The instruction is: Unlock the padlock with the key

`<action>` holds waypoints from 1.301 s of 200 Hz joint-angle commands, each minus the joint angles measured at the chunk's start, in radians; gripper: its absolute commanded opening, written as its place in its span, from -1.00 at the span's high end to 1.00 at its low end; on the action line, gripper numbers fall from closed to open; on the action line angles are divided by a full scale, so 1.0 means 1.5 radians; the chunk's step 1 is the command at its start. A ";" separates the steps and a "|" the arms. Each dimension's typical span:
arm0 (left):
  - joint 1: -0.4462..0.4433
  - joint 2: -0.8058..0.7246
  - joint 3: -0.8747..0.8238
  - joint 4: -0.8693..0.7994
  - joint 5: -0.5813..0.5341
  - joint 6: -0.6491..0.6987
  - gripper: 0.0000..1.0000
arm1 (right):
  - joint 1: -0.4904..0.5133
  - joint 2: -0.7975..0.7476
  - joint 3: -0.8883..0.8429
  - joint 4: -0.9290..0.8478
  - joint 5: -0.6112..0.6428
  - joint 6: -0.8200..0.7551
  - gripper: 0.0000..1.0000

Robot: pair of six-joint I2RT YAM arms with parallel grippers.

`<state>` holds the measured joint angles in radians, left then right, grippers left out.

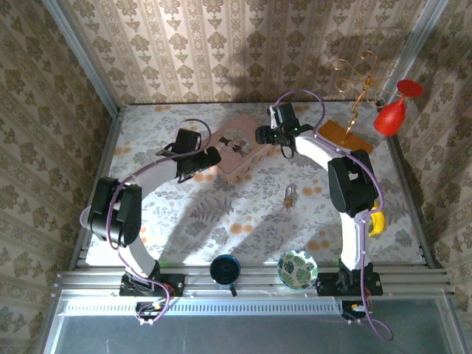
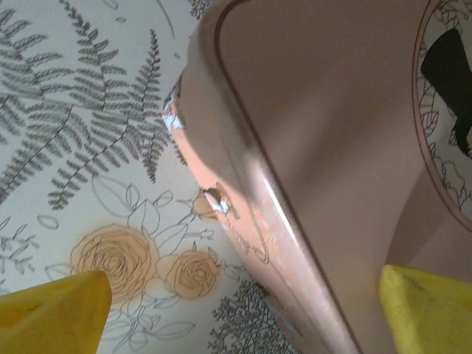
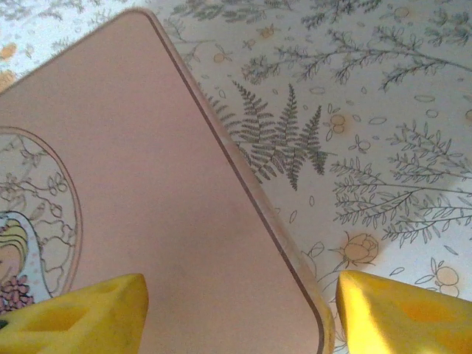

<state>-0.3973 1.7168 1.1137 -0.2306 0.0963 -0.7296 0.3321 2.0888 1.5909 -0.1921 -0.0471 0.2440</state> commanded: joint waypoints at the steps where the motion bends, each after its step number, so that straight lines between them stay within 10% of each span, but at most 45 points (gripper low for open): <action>1: 0.005 0.025 0.031 0.003 0.018 0.010 -0.85 | 0.004 0.012 0.008 -0.009 -0.027 -0.007 -0.33; 125: 0.008 0.076 0.096 -0.006 0.030 0.065 -0.69 | 0.074 -0.117 -0.183 0.056 -0.030 0.036 -0.01; 260: -0.020 0.158 0.207 -0.015 0.080 0.096 -0.73 | 0.149 -0.315 -0.428 0.074 0.166 0.227 -0.01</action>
<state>-0.3958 1.9270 1.3781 -0.2466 0.1642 -0.6052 0.5476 1.6501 0.9867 -0.0410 0.1398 0.5285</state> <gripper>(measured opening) 0.862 0.503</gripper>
